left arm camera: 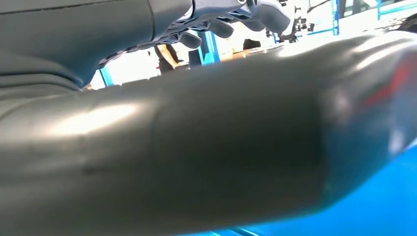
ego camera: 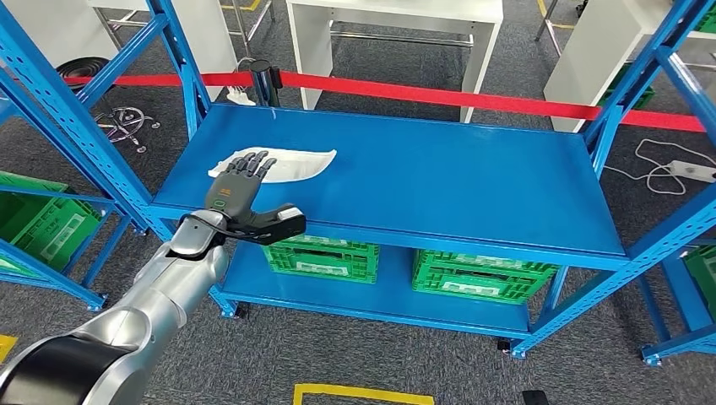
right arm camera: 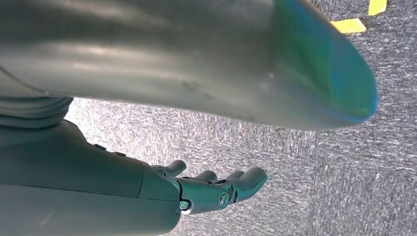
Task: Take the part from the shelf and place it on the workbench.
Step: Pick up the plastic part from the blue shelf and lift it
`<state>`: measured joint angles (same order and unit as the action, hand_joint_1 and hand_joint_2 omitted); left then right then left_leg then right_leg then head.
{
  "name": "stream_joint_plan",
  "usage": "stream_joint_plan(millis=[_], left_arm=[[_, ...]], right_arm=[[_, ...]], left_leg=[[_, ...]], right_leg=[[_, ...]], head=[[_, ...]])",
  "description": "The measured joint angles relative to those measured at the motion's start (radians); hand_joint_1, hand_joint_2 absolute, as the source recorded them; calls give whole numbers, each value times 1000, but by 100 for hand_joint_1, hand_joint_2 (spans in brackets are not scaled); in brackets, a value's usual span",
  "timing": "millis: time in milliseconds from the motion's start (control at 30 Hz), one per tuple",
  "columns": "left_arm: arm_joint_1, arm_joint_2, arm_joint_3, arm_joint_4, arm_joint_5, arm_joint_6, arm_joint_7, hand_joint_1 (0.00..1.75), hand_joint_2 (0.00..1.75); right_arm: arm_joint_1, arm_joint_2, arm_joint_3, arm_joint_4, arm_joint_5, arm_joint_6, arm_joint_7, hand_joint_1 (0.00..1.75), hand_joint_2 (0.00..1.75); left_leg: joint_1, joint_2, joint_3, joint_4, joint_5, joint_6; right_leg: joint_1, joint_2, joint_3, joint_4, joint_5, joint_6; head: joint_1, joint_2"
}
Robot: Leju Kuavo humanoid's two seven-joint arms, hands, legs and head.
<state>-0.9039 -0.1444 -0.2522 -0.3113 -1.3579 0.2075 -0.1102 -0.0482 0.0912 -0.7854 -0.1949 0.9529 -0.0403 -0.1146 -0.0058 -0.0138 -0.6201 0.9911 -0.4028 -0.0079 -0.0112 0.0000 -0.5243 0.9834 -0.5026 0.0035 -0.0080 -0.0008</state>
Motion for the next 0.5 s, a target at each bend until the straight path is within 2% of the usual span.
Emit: stream_joint_plan(millis=[200, 333, 400, 467, 500], left_arm=[[-17, -12, 0, 0, -30, 23, 67, 0, 0], [-28, -12, 0, -1, -33, 28, 79, 0, 0], [-34, -13, 0, -2, -33, 28, 79, 0, 0], [-38, -13, 0, -2, -32, 28, 79, 0, 0], [-37, -13, 0, -1, -32, 28, 79, 0, 0]], right_arm=[[0, 4, -11, 0, 3, 0, 0, 0, 0], [1, 8, -18, 0, 10, 0, -1, 0, 0], [-1, 8, -19, 0, 12, 0, -1, 0, 0], [-3, 8, -19, 0, 13, 0, -1, 0, 0], [-2, 8, -19, 0, 13, 0, -1, 0, 0]], left_leg=[[-5, 0, -1, 7, -8, 8], [-4, 1, 13, -6, -13, 25], [0, 2, 26, -14, -12, 32], [1, 1, 27, -13, -15, 35], [2, 0, 27, -12, -18, 35]], right_leg=[[-6, 0, 3, -1, -3, 7], [-8, 1, 3, 23, 2, 19], [-9, 2, -28, 88, -36, 20], [-10, 2, -95, 213, -98, 23], [-11, 2, -129, 267, -116, 26]], head=[[0, 0], [0, 0], [2, 0], [5, 0], [6, 0]])
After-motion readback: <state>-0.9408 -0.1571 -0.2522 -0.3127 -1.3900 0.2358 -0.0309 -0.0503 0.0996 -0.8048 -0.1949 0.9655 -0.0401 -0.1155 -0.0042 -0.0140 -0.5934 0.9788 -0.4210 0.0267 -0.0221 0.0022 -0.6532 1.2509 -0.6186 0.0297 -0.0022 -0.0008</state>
